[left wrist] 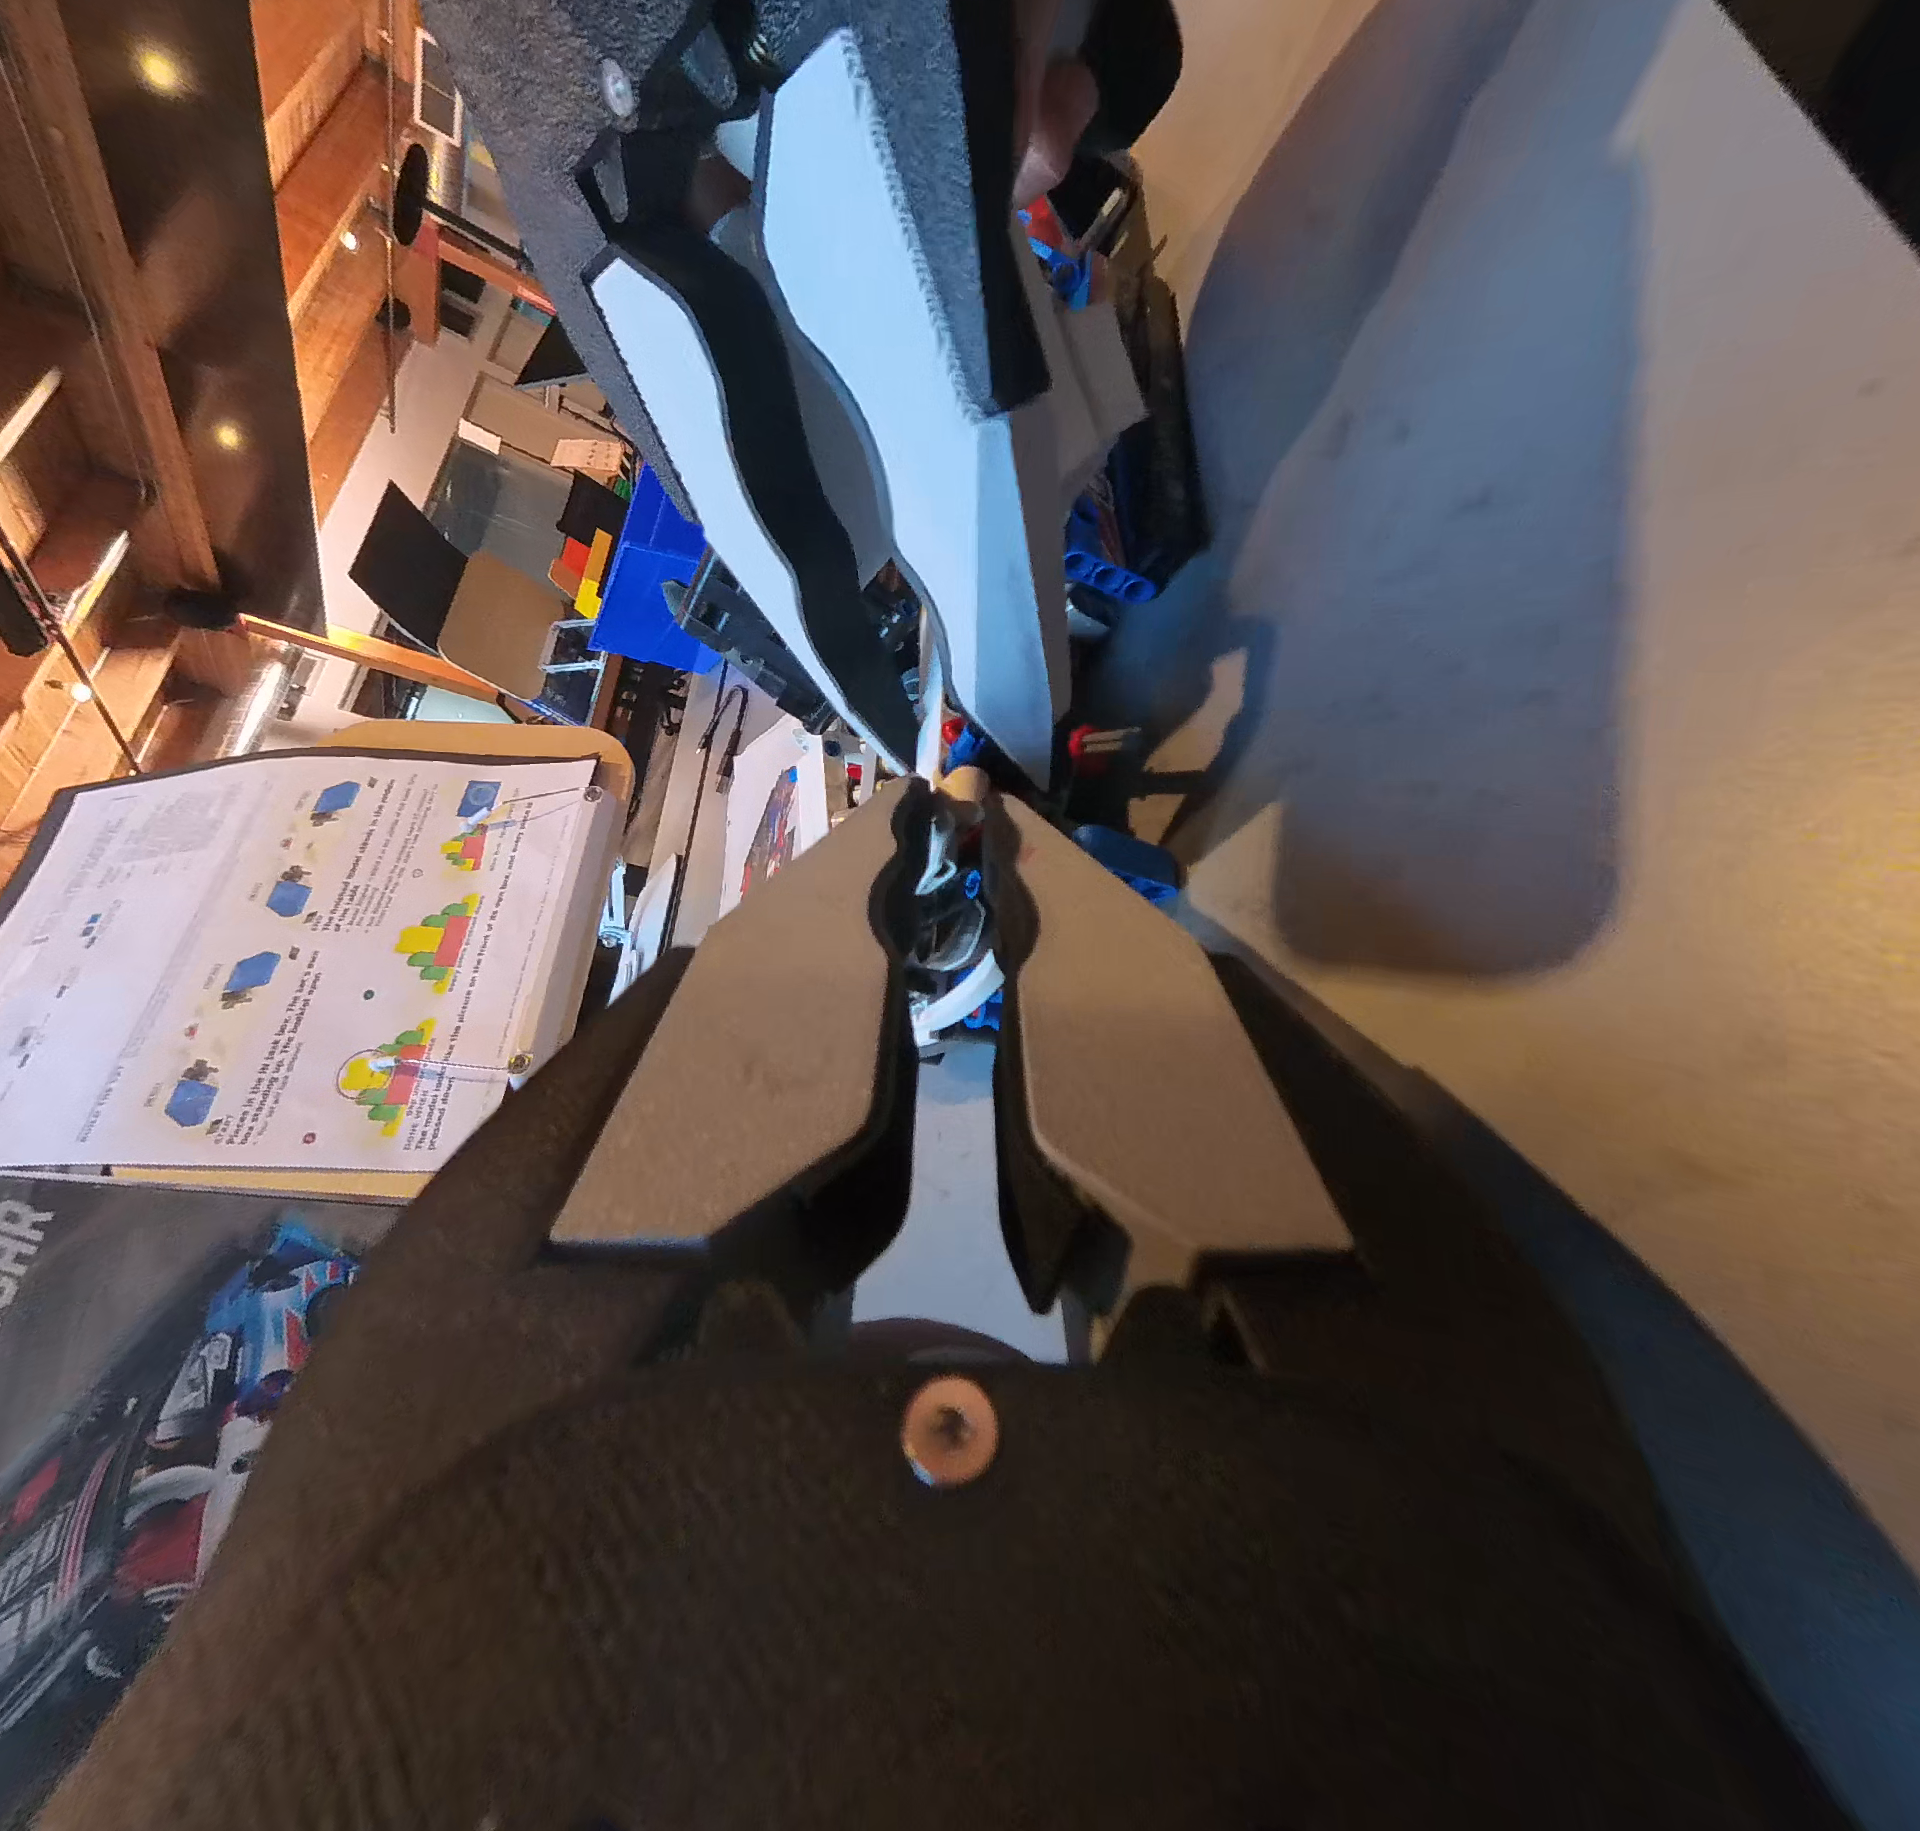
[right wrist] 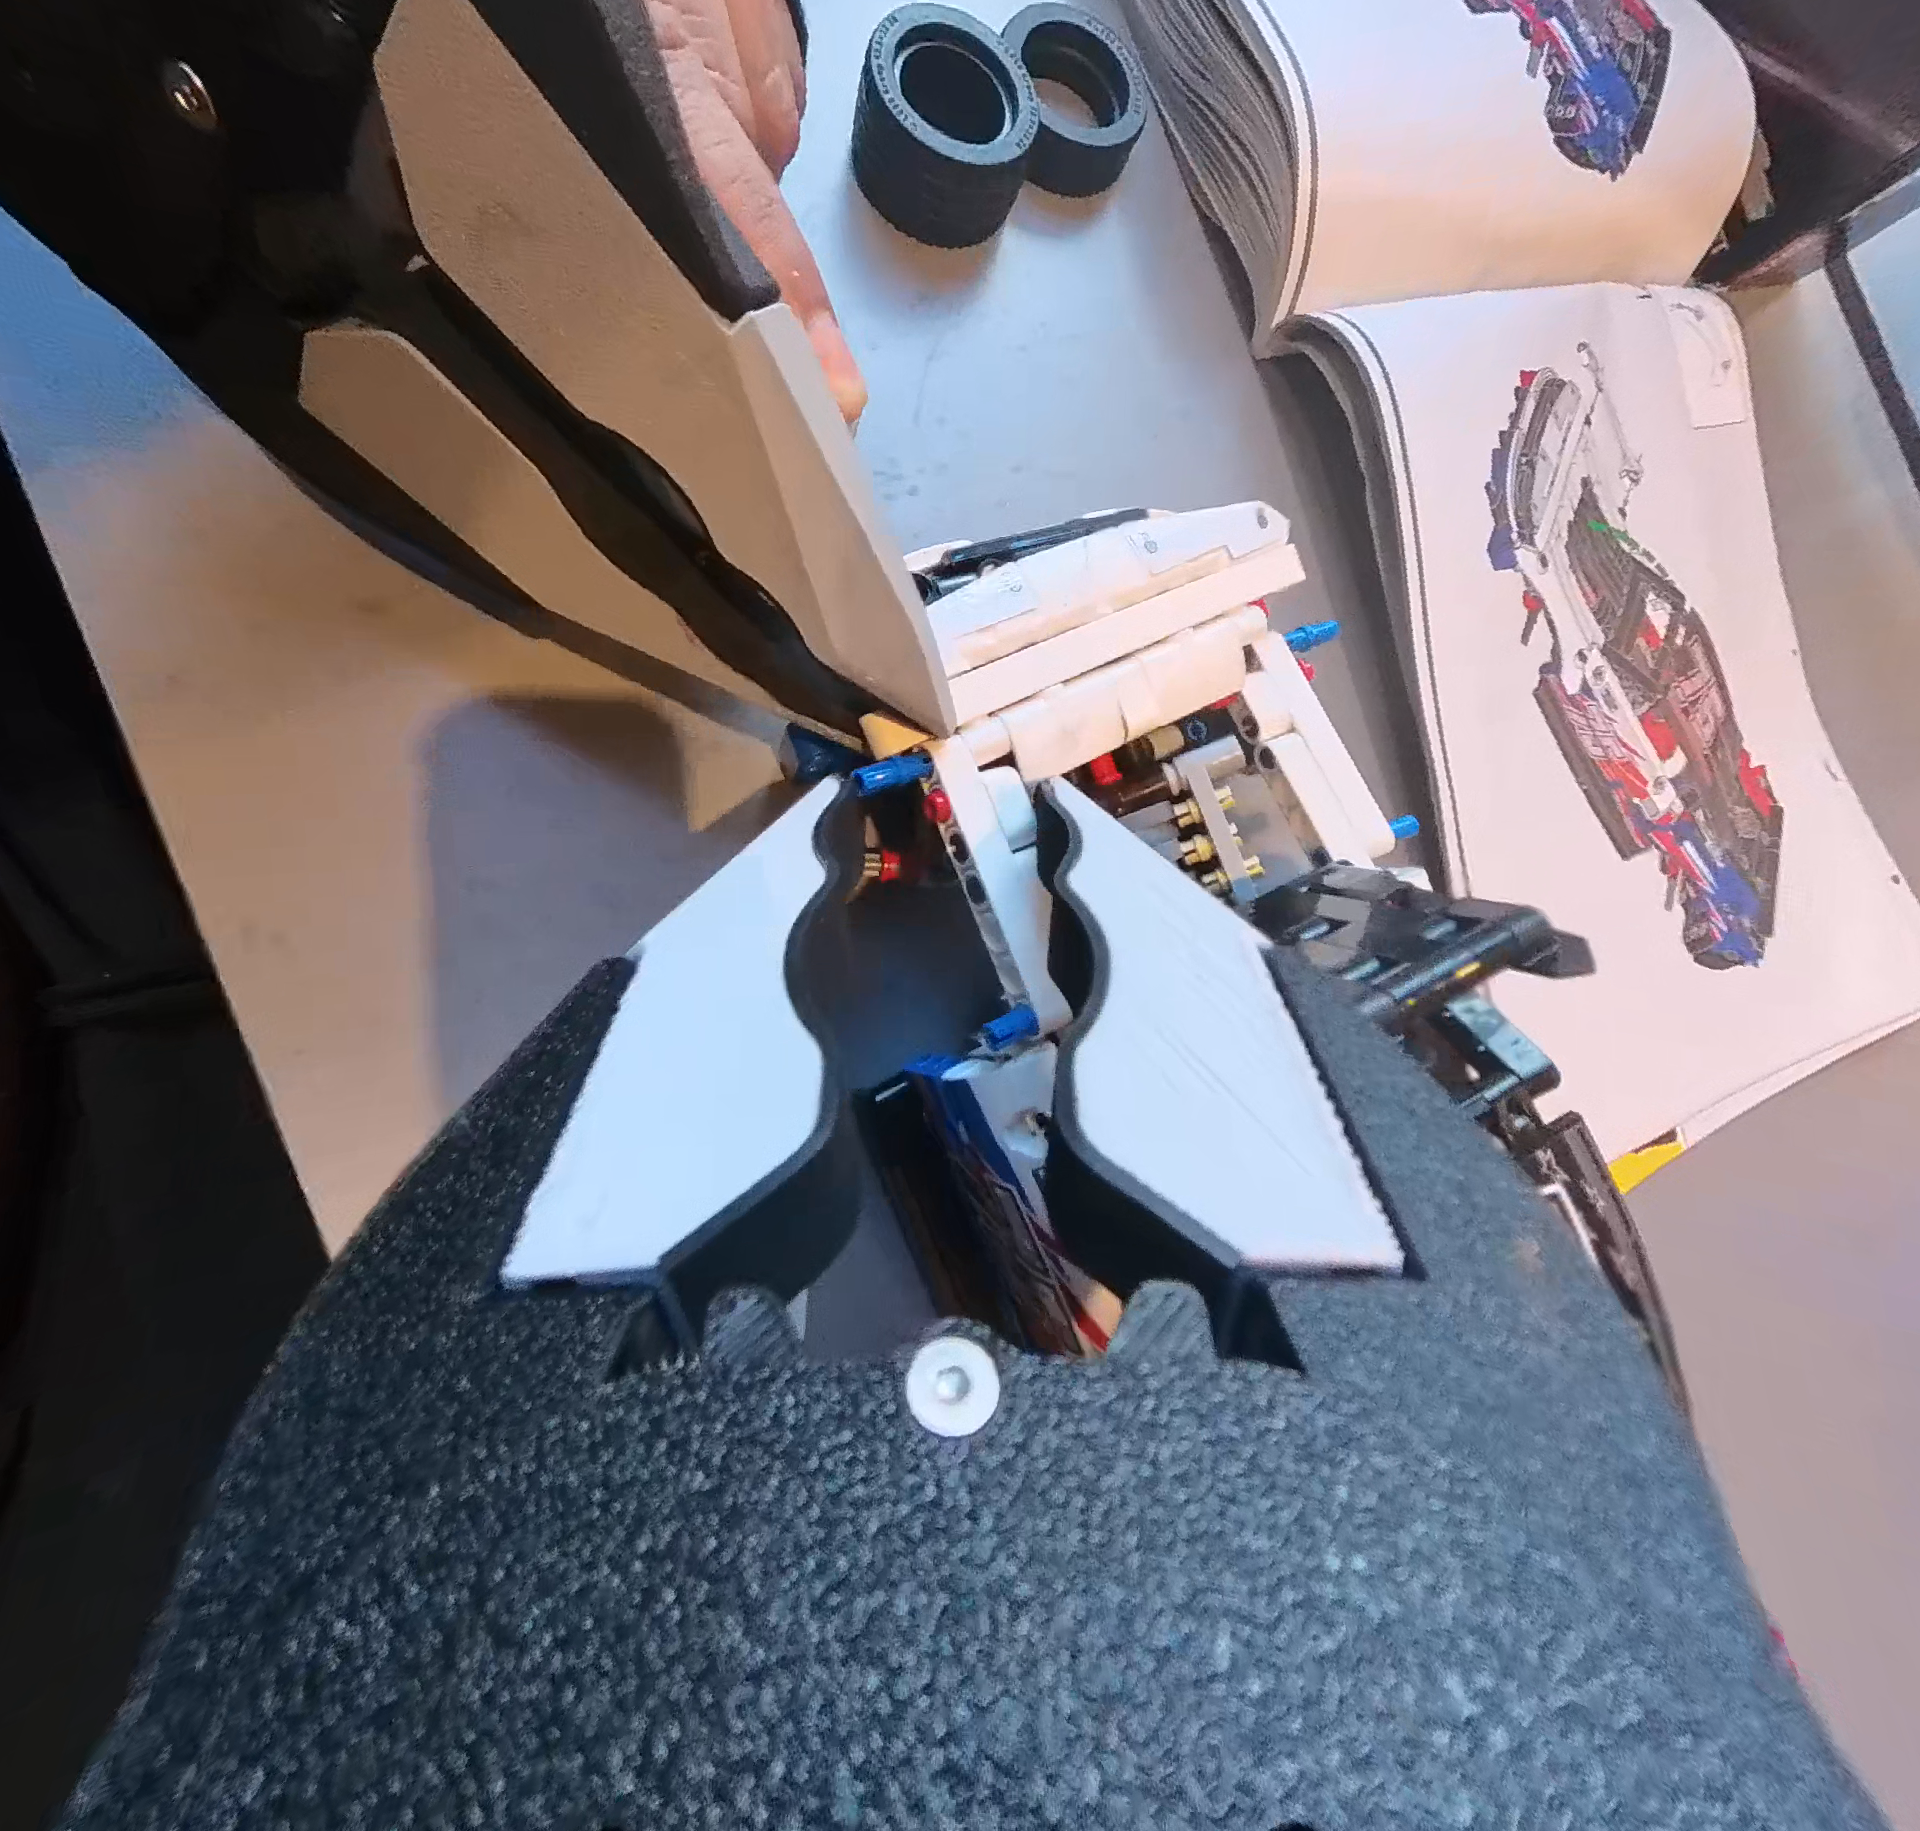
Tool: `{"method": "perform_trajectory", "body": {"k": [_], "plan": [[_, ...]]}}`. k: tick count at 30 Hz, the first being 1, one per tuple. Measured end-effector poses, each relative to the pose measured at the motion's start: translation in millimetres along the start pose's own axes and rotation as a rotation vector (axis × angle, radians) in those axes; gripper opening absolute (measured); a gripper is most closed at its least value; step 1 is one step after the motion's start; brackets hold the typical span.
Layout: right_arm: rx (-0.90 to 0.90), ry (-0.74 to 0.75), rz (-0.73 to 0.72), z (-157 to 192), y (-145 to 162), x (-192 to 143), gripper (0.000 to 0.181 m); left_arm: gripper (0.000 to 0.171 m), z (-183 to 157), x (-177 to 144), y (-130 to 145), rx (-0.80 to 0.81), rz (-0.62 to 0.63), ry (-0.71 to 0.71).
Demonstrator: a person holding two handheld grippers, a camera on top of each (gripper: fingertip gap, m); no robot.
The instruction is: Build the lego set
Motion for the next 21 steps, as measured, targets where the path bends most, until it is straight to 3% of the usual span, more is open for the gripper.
{"method": "perform_trajectory", "body": {"k": [8, 11, 14, 21], "plan": [[-0.087, 0.073, -0.046, 7, 3, 0, 0.034, 0.006, 7, -2, 5, -0.096, -0.083, 0.080], [-0.023, 0.025, -0.030, 5, 2, -3, 0.049, 0.006, 6, -1, 5, -0.077, -0.123, 0.115], [0.009, -0.027, -0.034, -2, -2, -4, 0.050, 0.006, 6, -1, 5, -0.079, -0.128, 0.119], [-0.152, 0.061, 0.021, -4, -10, -10, 0.072, 0.008, 4, -3, 5, -0.060, -0.121, 0.083]]}}
Point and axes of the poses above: each gripper's, where its closed fingertips meet, x out along the fingers, y out of its underside, z = x × y across the jaws, the point moved 10 cm from there along -x, back along the fingers, and after that the axes turned 15 degrees about y, right-handed, at the moved point
